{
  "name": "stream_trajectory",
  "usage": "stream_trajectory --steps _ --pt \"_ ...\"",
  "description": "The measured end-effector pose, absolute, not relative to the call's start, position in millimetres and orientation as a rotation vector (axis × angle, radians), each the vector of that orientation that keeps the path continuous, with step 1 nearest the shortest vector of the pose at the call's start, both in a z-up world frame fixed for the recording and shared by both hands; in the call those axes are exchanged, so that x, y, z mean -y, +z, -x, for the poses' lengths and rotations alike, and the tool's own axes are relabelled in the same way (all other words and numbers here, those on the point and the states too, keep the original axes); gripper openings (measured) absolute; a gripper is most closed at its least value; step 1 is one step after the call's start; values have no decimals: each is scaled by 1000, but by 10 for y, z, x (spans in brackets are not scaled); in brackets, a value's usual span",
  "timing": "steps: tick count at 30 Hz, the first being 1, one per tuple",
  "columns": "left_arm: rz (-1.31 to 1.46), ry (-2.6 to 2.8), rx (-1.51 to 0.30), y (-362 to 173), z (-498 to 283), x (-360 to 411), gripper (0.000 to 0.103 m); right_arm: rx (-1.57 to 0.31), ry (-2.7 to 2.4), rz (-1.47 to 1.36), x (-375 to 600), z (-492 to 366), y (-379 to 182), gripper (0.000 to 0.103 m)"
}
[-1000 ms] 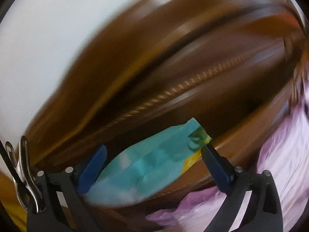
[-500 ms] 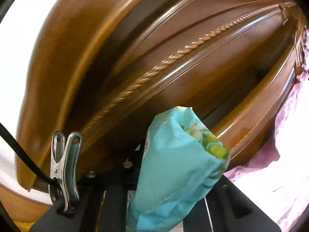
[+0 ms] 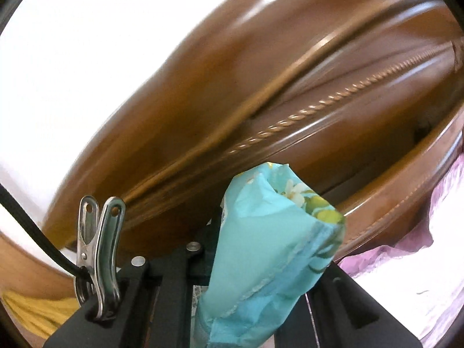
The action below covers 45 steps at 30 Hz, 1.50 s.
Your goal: Collect trash
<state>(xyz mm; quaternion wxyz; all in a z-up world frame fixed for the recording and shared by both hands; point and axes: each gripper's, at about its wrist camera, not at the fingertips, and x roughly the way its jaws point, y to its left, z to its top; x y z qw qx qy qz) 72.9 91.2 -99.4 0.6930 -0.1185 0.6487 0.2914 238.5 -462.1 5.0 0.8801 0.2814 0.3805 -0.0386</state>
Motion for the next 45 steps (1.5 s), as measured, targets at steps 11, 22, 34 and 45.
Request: stream_trajectory --steps 11,22,34,45 --pt "299 629 -1441 -996 -660 -925 20 -810 -22 -389 3928 -2560 216 13" --pt "333 596 -1433 -1018 -527 -892 18 -832 14 -259 3395 -2736 281 14" --pt "346 546 -1422 -990 -484 -922 17 -797 86 -165 2983 -2524 171 14" --pt "375 540 -1387 -972 -454 -956 16 -778 269 4 2452 -2342 101 11"
